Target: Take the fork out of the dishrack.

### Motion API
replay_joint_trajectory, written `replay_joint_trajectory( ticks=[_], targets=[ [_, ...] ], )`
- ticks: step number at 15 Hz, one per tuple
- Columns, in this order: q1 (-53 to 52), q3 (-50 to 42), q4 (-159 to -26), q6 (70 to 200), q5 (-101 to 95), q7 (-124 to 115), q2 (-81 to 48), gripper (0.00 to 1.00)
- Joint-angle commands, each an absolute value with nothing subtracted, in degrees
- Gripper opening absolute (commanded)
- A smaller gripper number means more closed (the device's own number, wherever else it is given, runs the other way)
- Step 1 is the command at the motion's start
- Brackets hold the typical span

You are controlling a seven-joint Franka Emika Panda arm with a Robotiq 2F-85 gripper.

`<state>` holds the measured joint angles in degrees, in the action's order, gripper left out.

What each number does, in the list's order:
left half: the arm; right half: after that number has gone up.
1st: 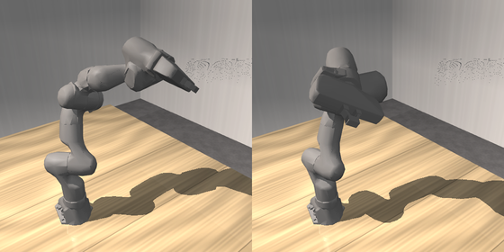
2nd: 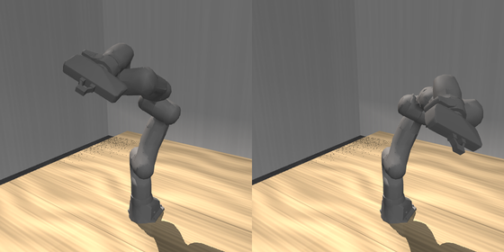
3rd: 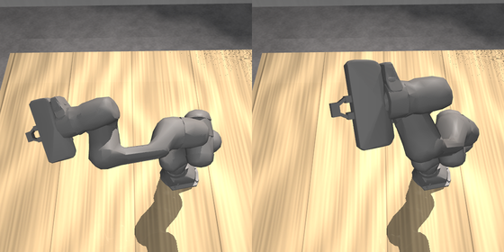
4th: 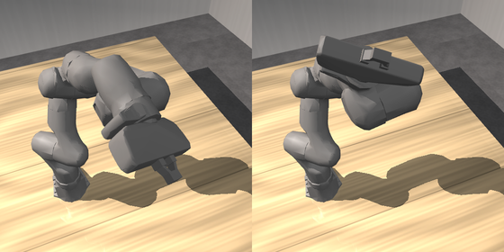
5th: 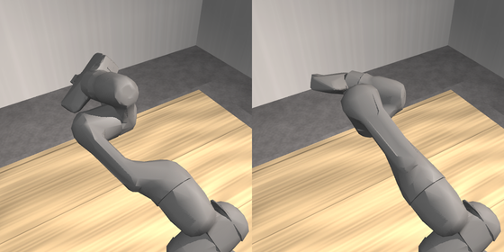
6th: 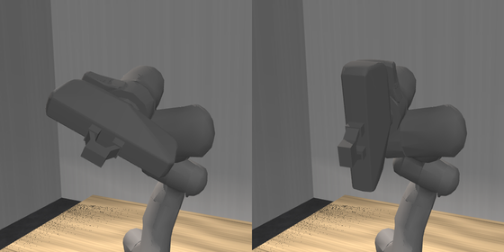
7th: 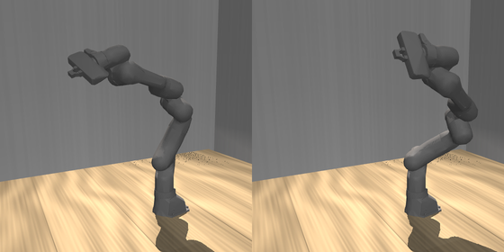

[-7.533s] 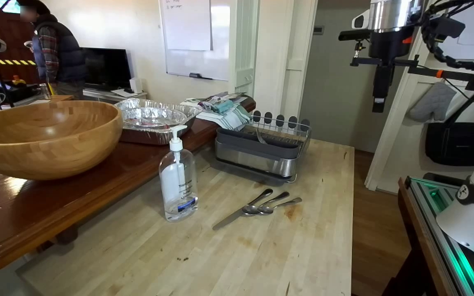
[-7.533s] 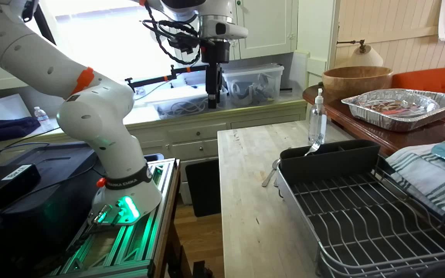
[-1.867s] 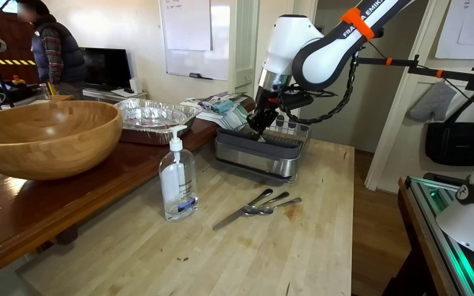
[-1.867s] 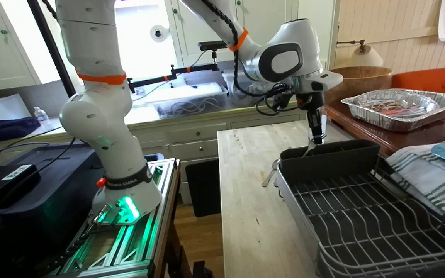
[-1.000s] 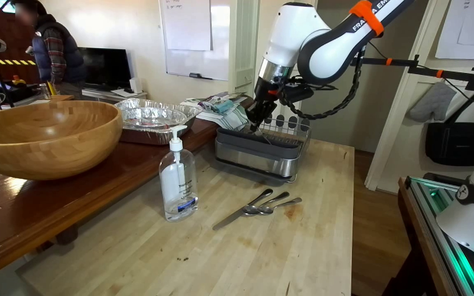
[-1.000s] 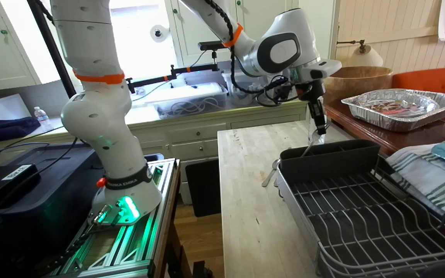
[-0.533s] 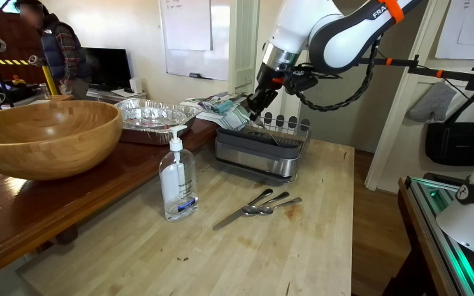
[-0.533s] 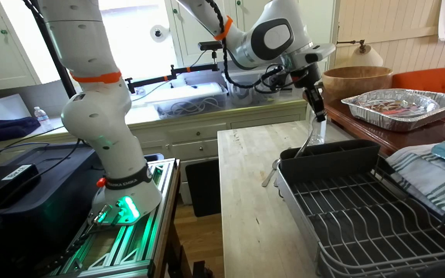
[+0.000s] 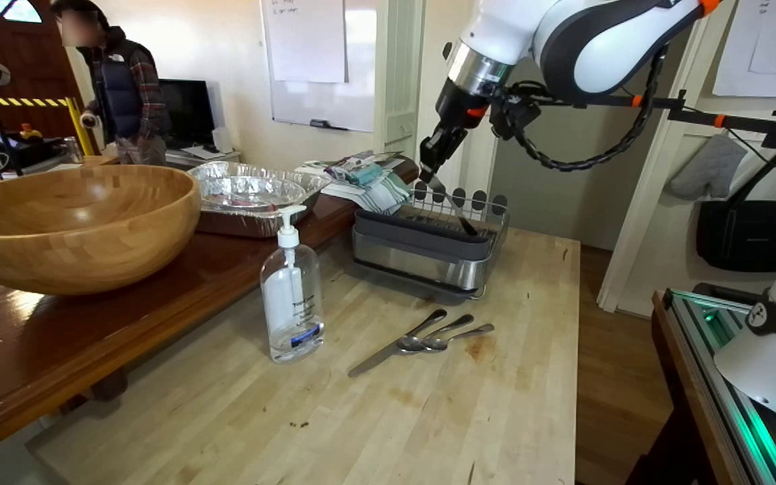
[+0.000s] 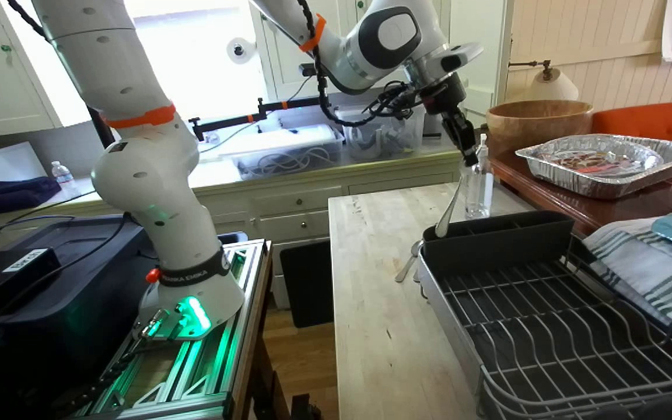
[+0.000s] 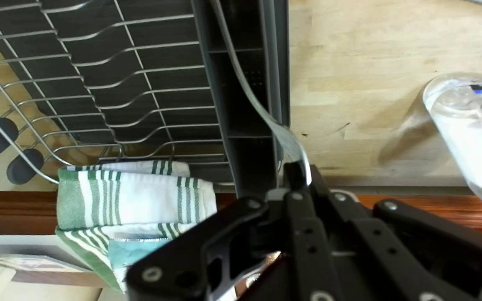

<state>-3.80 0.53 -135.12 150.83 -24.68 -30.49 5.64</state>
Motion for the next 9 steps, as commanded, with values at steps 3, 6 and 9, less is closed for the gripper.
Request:
replay_joint_trajectory(
  ticks=[3, 6, 9],
  targets=[
    [-2.2, 4.8, -139.4, 142.8, -25.4, -26.0, 12.8, 0.01],
    [-2.7, 6.3, -140.0, 137.3, -24.1, -21.3, 14.4, 0.01],
    [-3.2, 7.5, -140.3, 133.0, -24.4, -17.5, 15.2, 0.01]
  ],
)
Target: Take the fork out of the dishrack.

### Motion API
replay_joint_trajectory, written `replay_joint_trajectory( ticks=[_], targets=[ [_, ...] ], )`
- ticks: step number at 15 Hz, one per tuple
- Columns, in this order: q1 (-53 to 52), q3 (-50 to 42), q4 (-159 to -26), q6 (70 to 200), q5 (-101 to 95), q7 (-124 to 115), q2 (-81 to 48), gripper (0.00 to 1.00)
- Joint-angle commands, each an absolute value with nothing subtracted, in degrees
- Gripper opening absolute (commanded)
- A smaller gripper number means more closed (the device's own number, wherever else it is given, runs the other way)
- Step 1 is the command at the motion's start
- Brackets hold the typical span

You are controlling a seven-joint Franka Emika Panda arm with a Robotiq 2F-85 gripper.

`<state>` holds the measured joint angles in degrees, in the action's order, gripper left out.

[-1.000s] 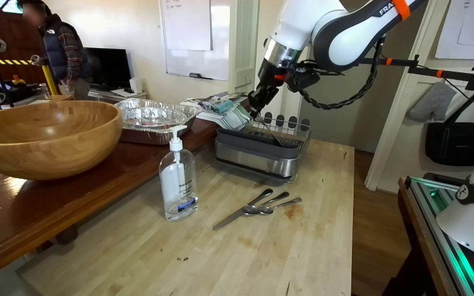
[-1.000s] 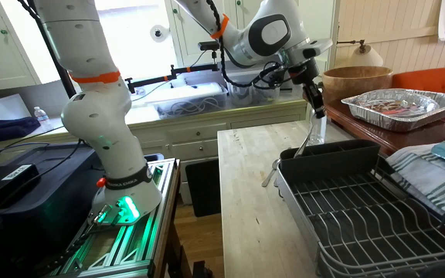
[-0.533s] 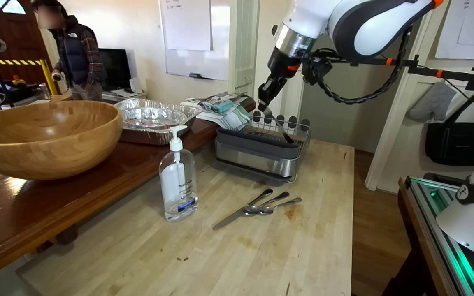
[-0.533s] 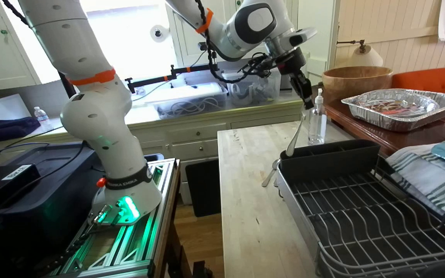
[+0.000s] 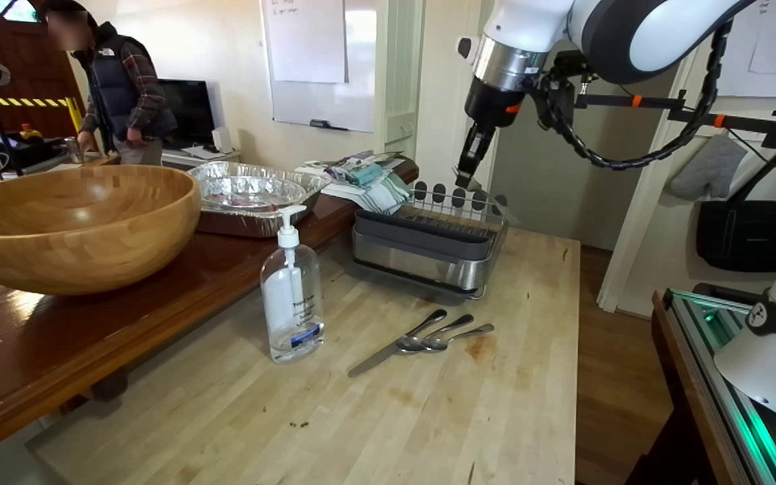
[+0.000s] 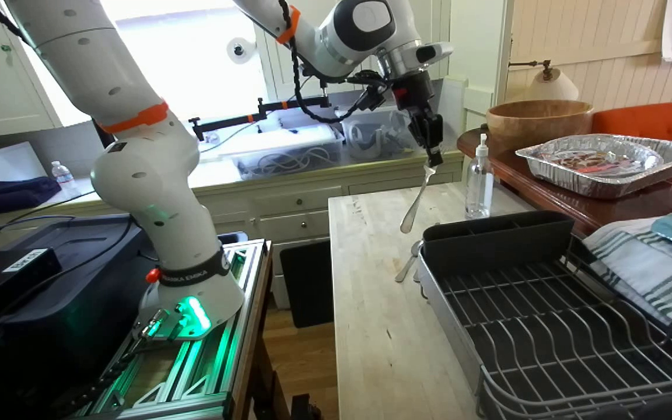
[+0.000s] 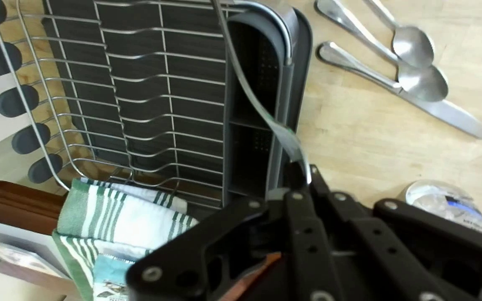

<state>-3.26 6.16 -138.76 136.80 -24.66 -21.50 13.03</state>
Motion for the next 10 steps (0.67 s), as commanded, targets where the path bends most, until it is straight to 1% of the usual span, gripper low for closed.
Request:
replay_joint_trajectory(
  ticks=[1, 10],
  targets=[
    [-3.3, 8.0, -140.1, 131.8, -24.5, -16.6, 15.0, 0.01],
    [-6.0, 10.3, -139.5, 126.8, -23.0, -8.9, 10.3, 0.01]
  ],
)
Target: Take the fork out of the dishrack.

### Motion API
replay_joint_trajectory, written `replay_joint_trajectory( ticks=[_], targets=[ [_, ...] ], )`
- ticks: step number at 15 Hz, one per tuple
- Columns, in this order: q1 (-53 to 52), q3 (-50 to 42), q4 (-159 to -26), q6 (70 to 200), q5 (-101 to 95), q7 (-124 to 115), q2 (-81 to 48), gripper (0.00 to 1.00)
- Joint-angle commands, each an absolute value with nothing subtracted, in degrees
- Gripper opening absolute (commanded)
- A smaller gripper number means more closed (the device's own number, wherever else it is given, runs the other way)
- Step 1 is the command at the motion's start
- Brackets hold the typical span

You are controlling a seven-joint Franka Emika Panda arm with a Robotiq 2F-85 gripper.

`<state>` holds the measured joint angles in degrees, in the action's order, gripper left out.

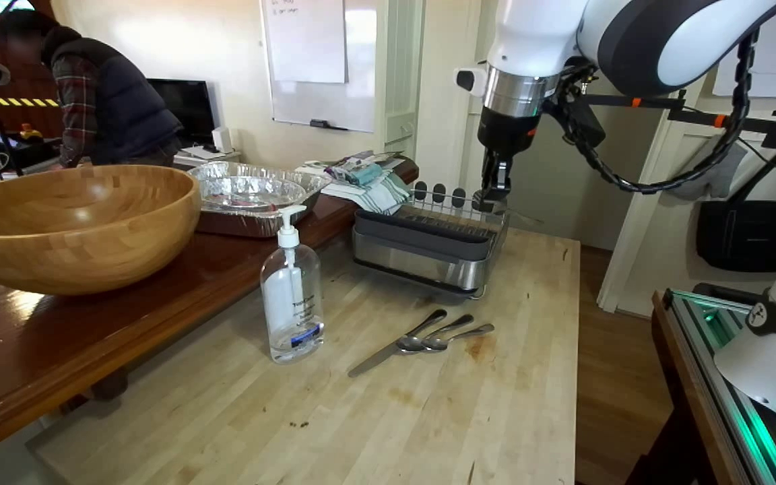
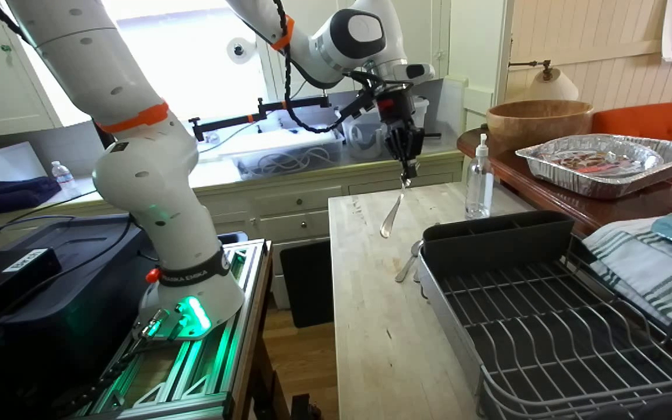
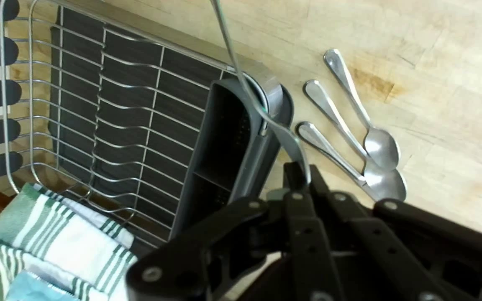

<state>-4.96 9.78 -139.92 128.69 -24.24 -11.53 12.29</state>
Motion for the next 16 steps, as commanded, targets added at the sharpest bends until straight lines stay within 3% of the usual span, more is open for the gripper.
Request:
replay_joint_trajectory(
  ticks=[1, 16],
  targets=[
    [-6.2, 10.5, -139.3, 126.8, -23.3, -8.7, 9.2, 0.01],
    [-8.4, 9.8, -134.6, 129.5, -22.3, -7.1, -8.7, 0.01]
  ],
)
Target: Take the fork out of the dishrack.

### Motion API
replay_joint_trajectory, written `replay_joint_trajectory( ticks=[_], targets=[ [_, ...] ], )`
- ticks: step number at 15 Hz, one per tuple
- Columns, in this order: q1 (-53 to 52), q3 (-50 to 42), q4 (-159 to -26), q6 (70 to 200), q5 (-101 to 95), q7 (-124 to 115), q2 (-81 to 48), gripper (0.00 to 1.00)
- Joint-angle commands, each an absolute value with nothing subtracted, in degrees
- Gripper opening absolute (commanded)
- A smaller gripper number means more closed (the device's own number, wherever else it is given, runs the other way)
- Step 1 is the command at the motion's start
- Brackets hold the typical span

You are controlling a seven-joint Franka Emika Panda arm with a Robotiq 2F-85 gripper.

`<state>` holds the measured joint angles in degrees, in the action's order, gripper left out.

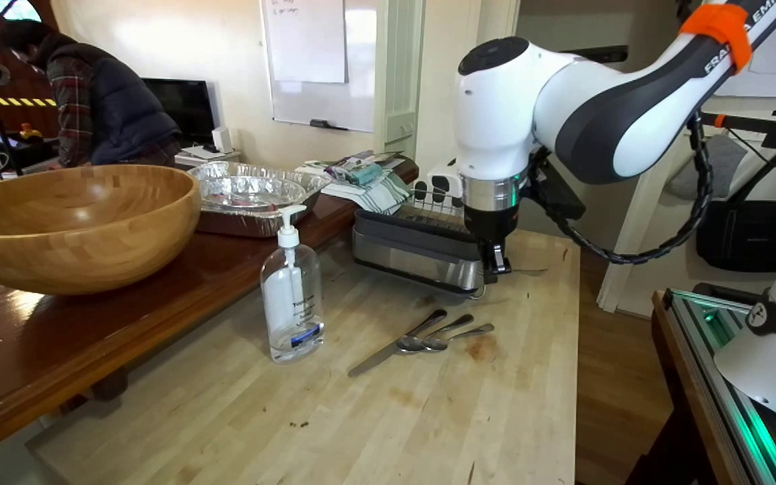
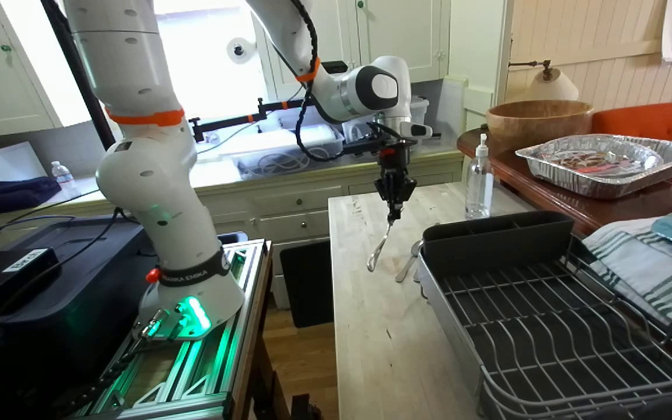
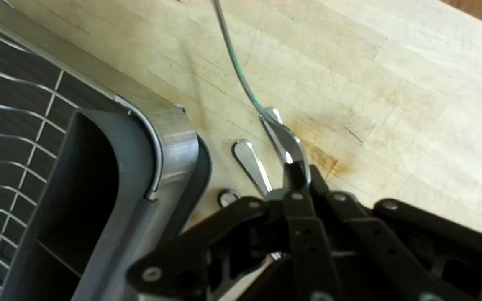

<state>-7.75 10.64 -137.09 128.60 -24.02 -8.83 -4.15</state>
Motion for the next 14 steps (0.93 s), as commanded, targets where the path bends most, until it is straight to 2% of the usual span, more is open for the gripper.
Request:
replay_joint_trajectory(
  ticks=[1, 14],
  targets=[
    [-8.5, 9.7, -134.1, 129.7, -21.9, -6.7, -10.1, 0.01],
    [-12.3, 7.7, -124.9, 129.6, -21.7, -7.6, -26.4, 0.01]
  ],
)
